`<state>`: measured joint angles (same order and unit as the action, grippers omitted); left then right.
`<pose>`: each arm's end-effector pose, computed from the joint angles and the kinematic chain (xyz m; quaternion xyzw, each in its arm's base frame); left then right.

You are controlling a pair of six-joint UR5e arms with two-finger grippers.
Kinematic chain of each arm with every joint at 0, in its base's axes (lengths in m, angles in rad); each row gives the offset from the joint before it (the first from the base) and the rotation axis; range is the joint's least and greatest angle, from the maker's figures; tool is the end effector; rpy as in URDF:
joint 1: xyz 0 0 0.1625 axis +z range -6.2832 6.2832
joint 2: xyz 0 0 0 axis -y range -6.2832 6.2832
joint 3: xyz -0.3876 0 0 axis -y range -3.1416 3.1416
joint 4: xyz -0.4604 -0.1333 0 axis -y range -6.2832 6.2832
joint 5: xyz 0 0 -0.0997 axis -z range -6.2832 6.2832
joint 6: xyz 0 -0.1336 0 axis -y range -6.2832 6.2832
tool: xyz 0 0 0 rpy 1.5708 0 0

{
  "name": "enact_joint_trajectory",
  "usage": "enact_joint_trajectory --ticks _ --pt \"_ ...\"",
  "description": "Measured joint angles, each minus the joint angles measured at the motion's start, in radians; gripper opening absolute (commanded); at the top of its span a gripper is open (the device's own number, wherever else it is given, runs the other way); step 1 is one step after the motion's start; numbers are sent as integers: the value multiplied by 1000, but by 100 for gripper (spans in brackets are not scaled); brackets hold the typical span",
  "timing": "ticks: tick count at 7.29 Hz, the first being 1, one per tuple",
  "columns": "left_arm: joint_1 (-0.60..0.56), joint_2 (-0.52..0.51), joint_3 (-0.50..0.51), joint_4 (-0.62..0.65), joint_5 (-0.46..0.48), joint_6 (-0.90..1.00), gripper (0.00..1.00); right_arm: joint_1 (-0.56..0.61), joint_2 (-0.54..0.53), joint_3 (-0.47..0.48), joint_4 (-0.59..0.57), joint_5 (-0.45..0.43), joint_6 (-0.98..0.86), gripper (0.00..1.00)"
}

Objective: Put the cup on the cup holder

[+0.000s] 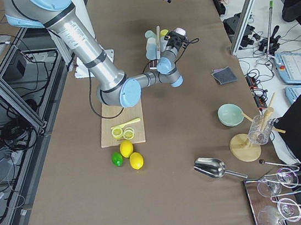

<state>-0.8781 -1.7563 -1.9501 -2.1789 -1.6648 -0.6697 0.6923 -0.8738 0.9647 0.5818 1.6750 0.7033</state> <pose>0.3041 -0.5555 0.2566 0.4048 0.3785 0.0356 0.8316 -0.5004 -0.5701 0.2571 0.6166 -0.6555 -0.0847 0.4278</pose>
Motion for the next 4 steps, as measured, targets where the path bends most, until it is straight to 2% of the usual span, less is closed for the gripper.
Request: enact_joint_trajectory --ticks 3,4 --pt "-254 55 64 295 -349 -14 98 -25 29 -29 -11 -51 -126 0" --pt "-332 81 88 377 -437 -2 98 -45 30 -30 -7 -61 -136 0"
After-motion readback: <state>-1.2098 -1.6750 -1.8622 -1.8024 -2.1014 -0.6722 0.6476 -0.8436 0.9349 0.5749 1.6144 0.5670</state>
